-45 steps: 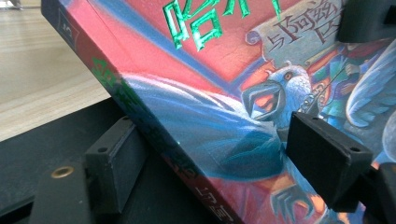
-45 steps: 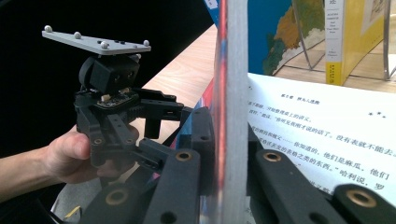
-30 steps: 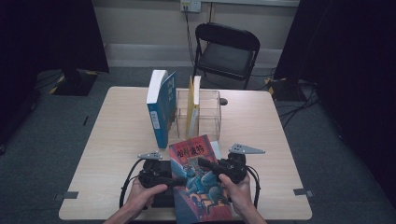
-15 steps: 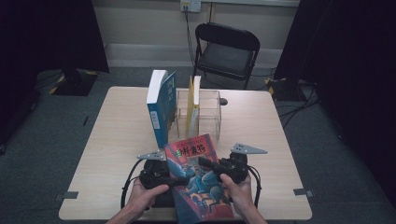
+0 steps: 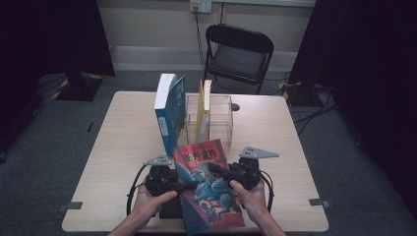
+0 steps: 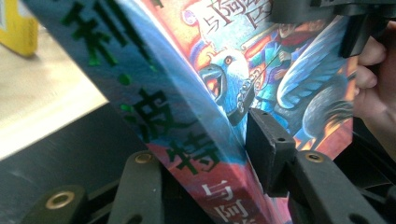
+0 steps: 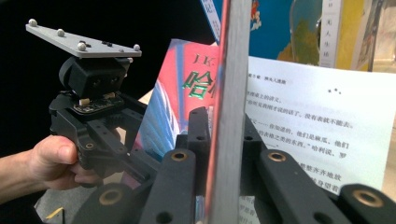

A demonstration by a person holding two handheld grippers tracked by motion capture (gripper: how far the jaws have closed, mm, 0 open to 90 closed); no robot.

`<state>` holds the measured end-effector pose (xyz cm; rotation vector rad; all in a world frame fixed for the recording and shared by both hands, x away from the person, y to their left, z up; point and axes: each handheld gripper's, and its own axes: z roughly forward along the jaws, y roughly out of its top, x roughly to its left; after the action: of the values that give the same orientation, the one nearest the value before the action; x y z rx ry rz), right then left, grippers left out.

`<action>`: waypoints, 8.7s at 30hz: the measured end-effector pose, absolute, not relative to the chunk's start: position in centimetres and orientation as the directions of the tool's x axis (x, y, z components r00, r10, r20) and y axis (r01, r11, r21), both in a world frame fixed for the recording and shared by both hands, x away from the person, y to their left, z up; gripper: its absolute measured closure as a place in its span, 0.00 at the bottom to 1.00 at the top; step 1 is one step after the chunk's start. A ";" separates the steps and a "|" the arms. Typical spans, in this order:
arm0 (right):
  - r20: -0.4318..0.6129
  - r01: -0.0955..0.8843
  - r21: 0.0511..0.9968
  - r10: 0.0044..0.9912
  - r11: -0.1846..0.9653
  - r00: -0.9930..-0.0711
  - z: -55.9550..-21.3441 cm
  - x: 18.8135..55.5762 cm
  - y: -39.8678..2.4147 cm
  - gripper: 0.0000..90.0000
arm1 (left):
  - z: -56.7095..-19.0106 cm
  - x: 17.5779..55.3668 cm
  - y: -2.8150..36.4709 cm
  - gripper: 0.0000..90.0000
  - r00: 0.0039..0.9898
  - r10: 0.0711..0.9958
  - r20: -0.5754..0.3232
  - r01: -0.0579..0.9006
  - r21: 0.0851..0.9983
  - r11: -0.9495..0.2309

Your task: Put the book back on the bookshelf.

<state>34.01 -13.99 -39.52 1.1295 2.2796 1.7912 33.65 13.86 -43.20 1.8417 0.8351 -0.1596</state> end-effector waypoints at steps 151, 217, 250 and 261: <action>-0.005 0.593 0.732 0.874 0.334 -0.486 -50.0 35.1 -23.8 0.14 | -35.7 34.6 16.6 0.83 0.552 0.821 -0.144 0.328 0.943 -0.055; -0.003 0.583 0.732 0.857 0.353 -0.516 -50.0 35.1 -23.6 0.14 | -37.1 43.0 9.9 0.83 0.336 0.939 -0.076 0.292 0.956 -0.027; -0.005 0.575 0.733 0.849 0.363 -0.529 -50.0 35.0 -23.6 0.14 | -38.6 42.2 10.5 0.80 0.383 0.920 -0.080 0.296 0.954 -0.041; -0.005 0.577 0.733 0.851 0.360 -0.525 -50.0 35.0 -23.5 0.14 | -37.9 40.5 10.9 0.75 0.412 0.909 -0.059 0.310 0.948 -0.078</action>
<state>35.04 -23.55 -49.98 1.2491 2.2423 0.9746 40.53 10.93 -37.92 1.6206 1.0951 0.7166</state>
